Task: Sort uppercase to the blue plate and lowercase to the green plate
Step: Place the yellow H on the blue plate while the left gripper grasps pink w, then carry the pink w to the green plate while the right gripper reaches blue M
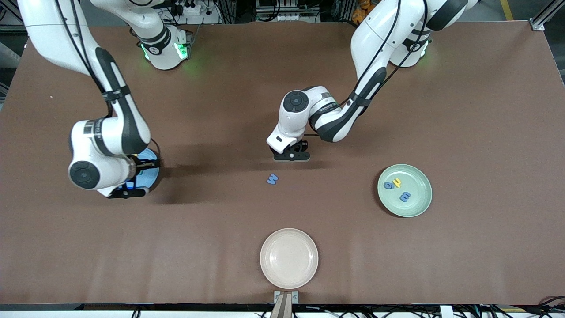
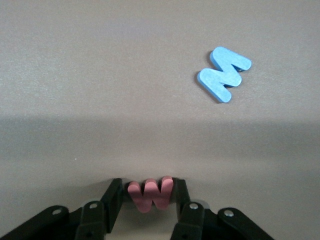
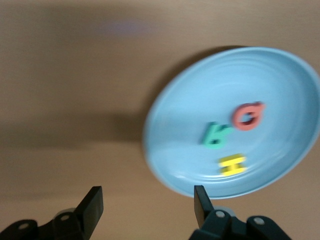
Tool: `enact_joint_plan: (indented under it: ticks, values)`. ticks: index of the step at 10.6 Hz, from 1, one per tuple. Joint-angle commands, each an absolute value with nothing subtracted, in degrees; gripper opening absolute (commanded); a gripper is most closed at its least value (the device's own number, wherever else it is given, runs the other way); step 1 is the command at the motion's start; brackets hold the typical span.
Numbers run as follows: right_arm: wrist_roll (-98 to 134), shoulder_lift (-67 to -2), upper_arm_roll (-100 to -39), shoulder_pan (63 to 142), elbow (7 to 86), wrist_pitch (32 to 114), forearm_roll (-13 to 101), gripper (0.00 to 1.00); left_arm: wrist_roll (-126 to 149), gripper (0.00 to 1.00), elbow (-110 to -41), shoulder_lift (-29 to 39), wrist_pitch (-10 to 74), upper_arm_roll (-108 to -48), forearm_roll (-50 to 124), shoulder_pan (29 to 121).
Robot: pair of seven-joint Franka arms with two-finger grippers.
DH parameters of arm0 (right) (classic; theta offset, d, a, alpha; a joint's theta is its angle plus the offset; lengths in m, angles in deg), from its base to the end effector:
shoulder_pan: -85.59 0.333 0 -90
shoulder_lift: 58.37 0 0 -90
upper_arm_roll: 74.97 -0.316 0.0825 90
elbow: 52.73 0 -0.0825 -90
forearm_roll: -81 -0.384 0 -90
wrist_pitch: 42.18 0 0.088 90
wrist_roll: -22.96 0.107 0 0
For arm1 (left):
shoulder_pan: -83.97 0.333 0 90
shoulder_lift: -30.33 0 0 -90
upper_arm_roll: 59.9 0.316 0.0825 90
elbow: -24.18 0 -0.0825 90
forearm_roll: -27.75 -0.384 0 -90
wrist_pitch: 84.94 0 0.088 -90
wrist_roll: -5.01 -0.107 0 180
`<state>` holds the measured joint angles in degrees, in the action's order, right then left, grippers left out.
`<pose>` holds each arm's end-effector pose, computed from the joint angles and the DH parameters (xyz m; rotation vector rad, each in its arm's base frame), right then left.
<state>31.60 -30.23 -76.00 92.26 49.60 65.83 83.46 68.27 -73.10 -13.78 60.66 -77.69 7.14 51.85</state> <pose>0.6030 0.0777 0.2538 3.0016 0.0068 -0.5834 0.4542 -0.5108 0.1744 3.0391 0.0648 0.1186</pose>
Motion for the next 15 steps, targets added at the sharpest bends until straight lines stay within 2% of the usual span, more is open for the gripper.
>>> enact_joint_plan:
  ticks: [1,3,6,11,15]
  values:
    - [40.6,-31.6,-79.0,92.3,48.9,65.3,80.1,0.82,68.1,0.41,-72.9,-13.8,60.8,-77.1,5.2,51.4]
    - [48.4,-31.6,-81.9,92.8,48.3,68.5,77.4,0.82,68.1,0.17,-72.9,-13.8,60.8,-77.1,5.2,51.4]
    - [64.9,-31.0,-87.0,94.3,48.4,74.6,77.3,0.81,68.1,0.00,-73.0,-13.6,60.5,-77.1,5.2,51.5]
    - [81.6,-27.9,-88.5,100.4,48.1,85.4,77.8,0.80,66.7,0.00,-72.9,-6.4,52.5,-77.2,5.2,55.0]
    - [87.6,-23.1,-88.3,105.3,42.6,86.8,80.0,0.80,55.3,0.00,-73.5,0.5,43.2,-77.8,5.7,65.7]
